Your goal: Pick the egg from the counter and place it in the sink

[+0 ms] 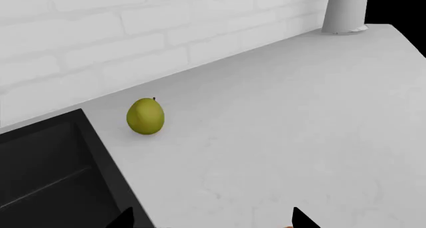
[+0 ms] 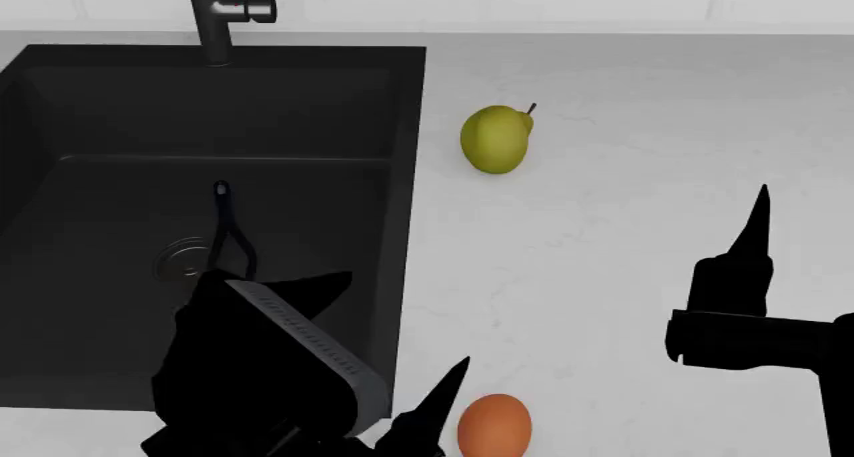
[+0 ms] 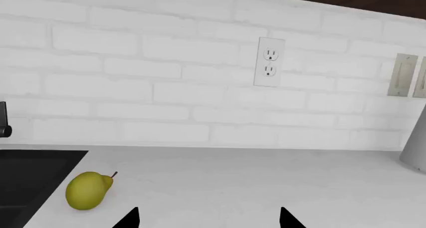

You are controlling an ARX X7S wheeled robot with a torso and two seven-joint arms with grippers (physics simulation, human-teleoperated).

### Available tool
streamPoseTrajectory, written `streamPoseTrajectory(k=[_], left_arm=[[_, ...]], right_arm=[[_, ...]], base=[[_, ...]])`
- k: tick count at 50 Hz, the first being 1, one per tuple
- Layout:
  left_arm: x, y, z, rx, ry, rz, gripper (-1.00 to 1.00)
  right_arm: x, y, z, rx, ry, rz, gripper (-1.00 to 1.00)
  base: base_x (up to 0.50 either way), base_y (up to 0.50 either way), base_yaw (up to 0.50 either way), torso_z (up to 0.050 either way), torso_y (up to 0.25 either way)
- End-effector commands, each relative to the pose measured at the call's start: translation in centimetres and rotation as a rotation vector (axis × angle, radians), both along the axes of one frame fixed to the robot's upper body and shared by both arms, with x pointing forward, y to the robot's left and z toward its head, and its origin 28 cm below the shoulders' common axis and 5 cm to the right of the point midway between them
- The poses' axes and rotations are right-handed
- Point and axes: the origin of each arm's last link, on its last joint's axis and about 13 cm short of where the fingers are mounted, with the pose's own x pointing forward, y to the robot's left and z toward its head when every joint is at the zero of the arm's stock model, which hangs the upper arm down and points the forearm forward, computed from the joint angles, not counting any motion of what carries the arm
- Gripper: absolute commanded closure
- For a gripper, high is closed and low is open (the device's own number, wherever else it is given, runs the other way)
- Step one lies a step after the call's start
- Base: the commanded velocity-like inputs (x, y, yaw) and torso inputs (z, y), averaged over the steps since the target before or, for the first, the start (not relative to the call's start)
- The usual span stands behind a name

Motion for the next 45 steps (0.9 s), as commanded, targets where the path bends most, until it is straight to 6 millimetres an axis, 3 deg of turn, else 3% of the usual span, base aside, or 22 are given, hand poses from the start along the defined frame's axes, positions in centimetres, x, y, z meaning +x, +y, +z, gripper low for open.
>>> streamPoseTrajectory(k=[1, 17, 45], left_arm=[[-1.5, -1.5, 0.5, 0.027, 0.026, -0.118, -1.0], [-2.1, -2.2, -1.2, 0.063, 0.147, -0.155, -1.0], [1.2, -1.8, -2.9, 0.071, 0.223, -0.117, -1.0]], right_arm=[[0.2, -0.1, -0.4, 0.01, 0.008, 0.007, -1.0], [0.3, 0.1, -0.4, 0.017, 0.003, 0.014, -1.0], [0.4, 0.2, -0.8, 0.039, -0.007, 0.041, -1.0]], base=[[0.0, 0.0, 0.0, 0.0, 0.0], [0.0, 0.0, 0.0, 0.0, 0.0], [0.0, 0.0, 0.0, 0.0, 0.0]])
